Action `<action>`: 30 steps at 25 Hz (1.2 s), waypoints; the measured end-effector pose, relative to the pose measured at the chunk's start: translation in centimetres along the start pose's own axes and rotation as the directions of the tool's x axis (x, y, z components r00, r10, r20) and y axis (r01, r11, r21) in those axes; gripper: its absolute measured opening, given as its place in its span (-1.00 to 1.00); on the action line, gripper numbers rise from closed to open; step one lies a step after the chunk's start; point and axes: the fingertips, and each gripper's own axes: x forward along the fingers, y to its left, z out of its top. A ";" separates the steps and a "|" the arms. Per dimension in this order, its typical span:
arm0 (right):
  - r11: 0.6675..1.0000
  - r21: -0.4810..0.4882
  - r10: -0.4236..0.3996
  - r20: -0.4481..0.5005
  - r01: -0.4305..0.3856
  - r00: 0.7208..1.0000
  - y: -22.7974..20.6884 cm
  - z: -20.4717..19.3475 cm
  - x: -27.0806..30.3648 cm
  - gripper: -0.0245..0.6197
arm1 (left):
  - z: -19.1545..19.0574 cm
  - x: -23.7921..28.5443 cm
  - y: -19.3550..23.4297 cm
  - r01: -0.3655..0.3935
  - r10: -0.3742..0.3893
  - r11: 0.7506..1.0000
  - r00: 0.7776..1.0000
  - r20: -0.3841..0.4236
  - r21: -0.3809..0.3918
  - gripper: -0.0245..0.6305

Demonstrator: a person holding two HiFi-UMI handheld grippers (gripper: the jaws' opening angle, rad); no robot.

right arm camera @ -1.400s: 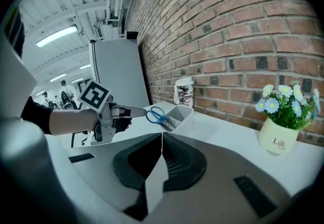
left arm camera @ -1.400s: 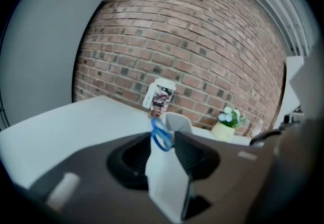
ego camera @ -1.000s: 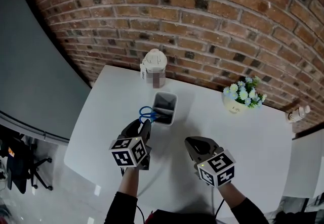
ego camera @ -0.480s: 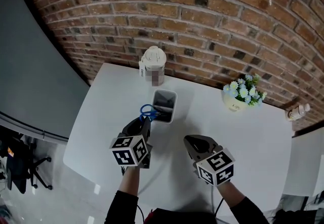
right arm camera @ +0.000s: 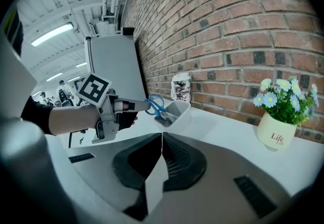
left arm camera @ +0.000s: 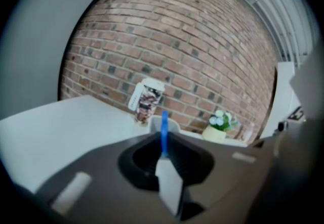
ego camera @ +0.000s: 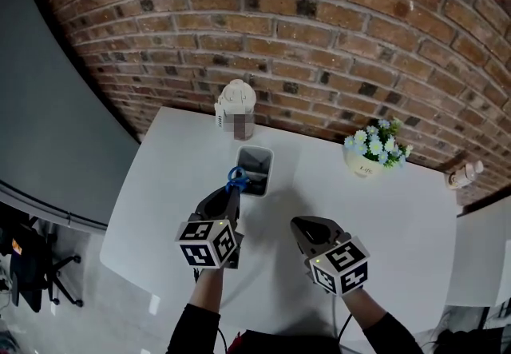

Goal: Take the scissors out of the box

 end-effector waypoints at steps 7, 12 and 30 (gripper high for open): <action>1.000 -0.012 -0.008 0.019 0.009 1.000 0.2 0.7 -0.9 -0.90 | 2.1 -1.4 -0.8 -0.003 0.000 0.999 0.998 0.063 0.049 -0.84; 1.000 -0.027 0.002 0.037 -0.001 0.999 1.1 1.4 -1.2 -0.90 | 3.7 -3.6 -1.2 -0.011 0.000 0.996 0.993 0.114 0.090 -0.84; 0.992 -0.114 0.065 0.133 -0.050 0.989 6.3 5.0 -3.7 -0.90 | 7.4 -12.8 -3.2 -0.090 0.047 0.980 0.971 0.236 0.177 -0.84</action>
